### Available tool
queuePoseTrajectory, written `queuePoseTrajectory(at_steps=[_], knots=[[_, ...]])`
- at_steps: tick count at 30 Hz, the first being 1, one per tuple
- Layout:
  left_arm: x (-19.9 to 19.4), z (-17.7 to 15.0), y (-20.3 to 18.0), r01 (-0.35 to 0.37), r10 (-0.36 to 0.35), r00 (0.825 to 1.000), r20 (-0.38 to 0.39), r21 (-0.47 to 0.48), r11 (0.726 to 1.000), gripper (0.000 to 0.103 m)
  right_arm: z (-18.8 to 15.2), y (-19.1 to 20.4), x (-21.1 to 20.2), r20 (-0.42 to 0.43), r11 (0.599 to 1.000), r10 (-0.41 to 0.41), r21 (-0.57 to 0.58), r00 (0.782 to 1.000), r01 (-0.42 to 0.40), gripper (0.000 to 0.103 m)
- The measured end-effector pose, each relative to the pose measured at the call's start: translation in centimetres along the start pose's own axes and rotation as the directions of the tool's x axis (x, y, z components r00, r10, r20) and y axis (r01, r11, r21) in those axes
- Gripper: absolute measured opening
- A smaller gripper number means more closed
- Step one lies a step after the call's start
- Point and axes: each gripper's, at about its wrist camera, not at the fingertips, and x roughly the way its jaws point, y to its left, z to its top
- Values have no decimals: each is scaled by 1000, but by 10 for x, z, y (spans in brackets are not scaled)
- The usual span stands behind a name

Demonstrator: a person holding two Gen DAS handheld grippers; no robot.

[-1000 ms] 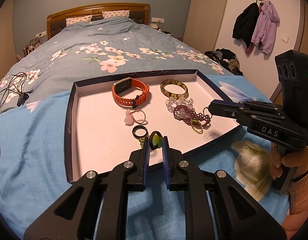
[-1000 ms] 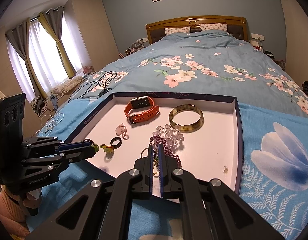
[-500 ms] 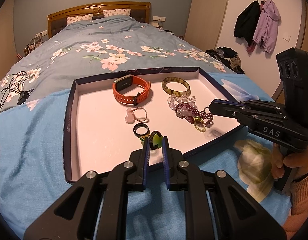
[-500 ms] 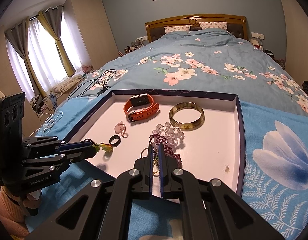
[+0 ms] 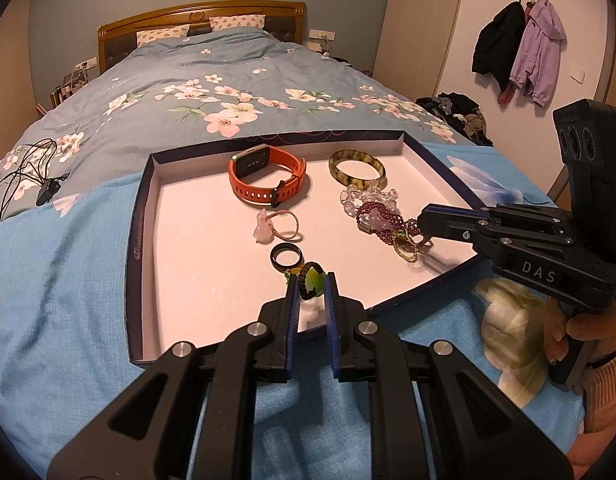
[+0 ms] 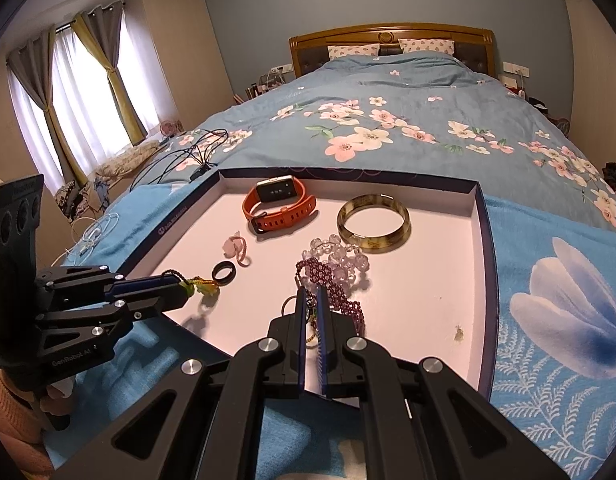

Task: Organize jewelry
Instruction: 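Lower the hair tie and silver ring into the tray and open both tools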

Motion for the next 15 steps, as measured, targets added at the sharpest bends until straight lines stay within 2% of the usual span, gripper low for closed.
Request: queuePoseTrajectory(at_steps=[13, 15], knots=[[1, 1, 1, 9, -9, 1000, -6, -14, 1000, 12, 0, -2, 9, -37, 1000, -21, 9, 999, 21, 6], [1, 1, -1, 3, -3, 1000, -2, -12, 1000, 19, 0, -3, 7, -33, 1000, -23, 15, 999, 24, 6]])
